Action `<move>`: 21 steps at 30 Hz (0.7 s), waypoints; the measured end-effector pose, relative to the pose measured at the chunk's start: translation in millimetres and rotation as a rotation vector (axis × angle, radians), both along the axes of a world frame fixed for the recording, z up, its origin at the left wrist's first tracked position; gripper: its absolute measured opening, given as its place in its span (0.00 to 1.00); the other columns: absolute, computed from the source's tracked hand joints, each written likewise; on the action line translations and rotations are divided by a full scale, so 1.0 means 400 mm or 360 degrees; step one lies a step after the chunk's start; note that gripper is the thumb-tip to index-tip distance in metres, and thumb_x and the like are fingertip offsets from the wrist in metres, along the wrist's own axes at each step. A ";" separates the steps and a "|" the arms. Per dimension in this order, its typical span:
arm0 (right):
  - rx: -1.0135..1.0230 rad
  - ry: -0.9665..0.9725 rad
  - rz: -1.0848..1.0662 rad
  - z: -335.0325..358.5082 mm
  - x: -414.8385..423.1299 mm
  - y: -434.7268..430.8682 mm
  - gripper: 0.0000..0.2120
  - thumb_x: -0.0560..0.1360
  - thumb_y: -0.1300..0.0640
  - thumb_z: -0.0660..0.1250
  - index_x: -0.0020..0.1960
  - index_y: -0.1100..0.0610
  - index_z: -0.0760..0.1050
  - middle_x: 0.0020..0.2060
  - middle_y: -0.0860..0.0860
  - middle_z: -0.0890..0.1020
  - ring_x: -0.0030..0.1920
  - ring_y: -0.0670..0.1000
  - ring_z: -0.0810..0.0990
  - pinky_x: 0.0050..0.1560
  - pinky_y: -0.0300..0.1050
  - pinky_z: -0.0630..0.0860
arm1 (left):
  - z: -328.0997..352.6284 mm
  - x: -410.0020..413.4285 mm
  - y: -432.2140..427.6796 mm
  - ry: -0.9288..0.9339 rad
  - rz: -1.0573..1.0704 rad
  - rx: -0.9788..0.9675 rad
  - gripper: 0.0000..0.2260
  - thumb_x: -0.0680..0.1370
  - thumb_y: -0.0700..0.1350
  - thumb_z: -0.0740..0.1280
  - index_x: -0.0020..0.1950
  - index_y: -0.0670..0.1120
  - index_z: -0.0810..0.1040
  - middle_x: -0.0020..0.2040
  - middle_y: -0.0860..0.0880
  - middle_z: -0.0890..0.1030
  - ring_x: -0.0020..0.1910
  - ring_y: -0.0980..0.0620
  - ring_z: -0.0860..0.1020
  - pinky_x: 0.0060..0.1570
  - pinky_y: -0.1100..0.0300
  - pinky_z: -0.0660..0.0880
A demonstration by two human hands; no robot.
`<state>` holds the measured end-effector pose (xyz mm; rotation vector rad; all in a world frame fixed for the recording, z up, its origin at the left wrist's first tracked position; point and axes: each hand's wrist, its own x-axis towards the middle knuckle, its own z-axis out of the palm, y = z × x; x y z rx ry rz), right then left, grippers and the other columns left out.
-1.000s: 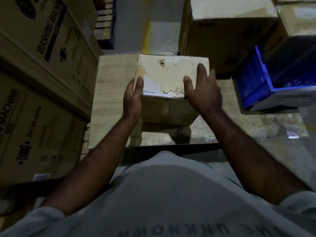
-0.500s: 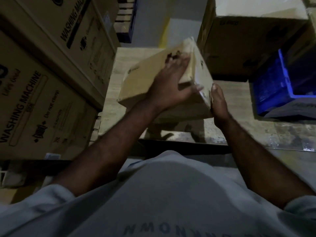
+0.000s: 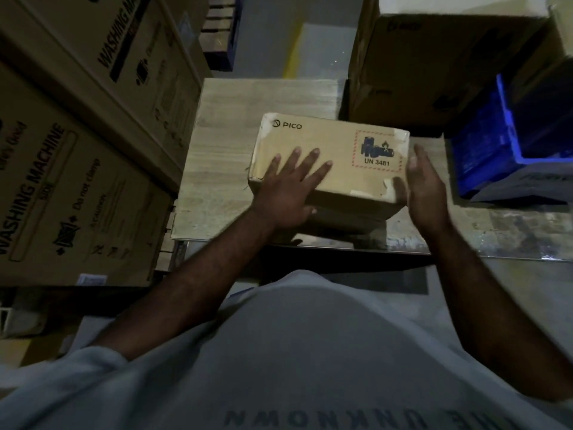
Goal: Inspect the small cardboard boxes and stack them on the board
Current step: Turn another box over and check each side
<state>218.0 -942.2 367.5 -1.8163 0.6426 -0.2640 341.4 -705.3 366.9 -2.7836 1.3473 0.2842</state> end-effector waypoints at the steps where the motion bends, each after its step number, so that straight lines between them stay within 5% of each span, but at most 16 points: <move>1: -0.0312 0.0043 0.0123 -0.003 -0.012 0.008 0.27 0.86 0.42 0.56 0.82 0.50 0.61 0.73 0.51 0.74 0.73 0.47 0.74 0.69 0.53 0.76 | -0.001 0.005 0.019 -0.0033 0.0078 0.0003 0.45 0.77 0.63 0.68 0.84 0.55 0.43 0.85 0.47 0.44 0.83 0.41 0.45 0.79 0.39 0.46; 4: -0.1112 0.0312 0.0447 -0.015 -0.044 0.067 0.35 0.84 0.40 0.59 0.85 0.54 0.52 0.84 0.55 0.56 0.84 0.55 0.51 0.82 0.58 0.51 | -0.015 0.021 0.073 -0.0054 0.0301 -0.0003 0.49 0.75 0.67 0.67 0.84 0.49 0.41 0.84 0.40 0.42 0.83 0.39 0.43 0.80 0.43 0.45; 8: -0.1545 0.0406 0.0583 -0.057 -0.066 0.131 0.40 0.80 0.38 0.57 0.83 0.61 0.55 0.83 0.58 0.58 0.84 0.57 0.53 0.82 0.62 0.46 | -0.029 0.006 0.093 -0.0034 0.0347 0.0044 0.54 0.74 0.72 0.65 0.84 0.44 0.40 0.82 0.34 0.39 0.82 0.37 0.40 0.81 0.44 0.42; 14: -0.1676 0.0438 0.0530 -0.074 -0.058 0.130 0.42 0.79 0.40 0.66 0.83 0.62 0.56 0.83 0.59 0.59 0.83 0.58 0.55 0.82 0.62 0.49 | -0.016 0.011 0.071 0.0001 0.0394 0.0046 0.57 0.70 0.80 0.59 0.84 0.44 0.41 0.82 0.34 0.42 0.82 0.37 0.41 0.80 0.45 0.42; 21: -0.1643 0.0519 0.0565 -0.039 -0.046 0.129 0.47 0.79 0.27 0.49 0.84 0.60 0.54 0.83 0.58 0.57 0.84 0.57 0.52 0.82 0.62 0.46 | -0.007 0.016 0.071 0.0100 0.0420 0.0020 0.57 0.68 0.82 0.54 0.84 0.47 0.41 0.83 0.38 0.39 0.82 0.40 0.39 0.80 0.43 0.41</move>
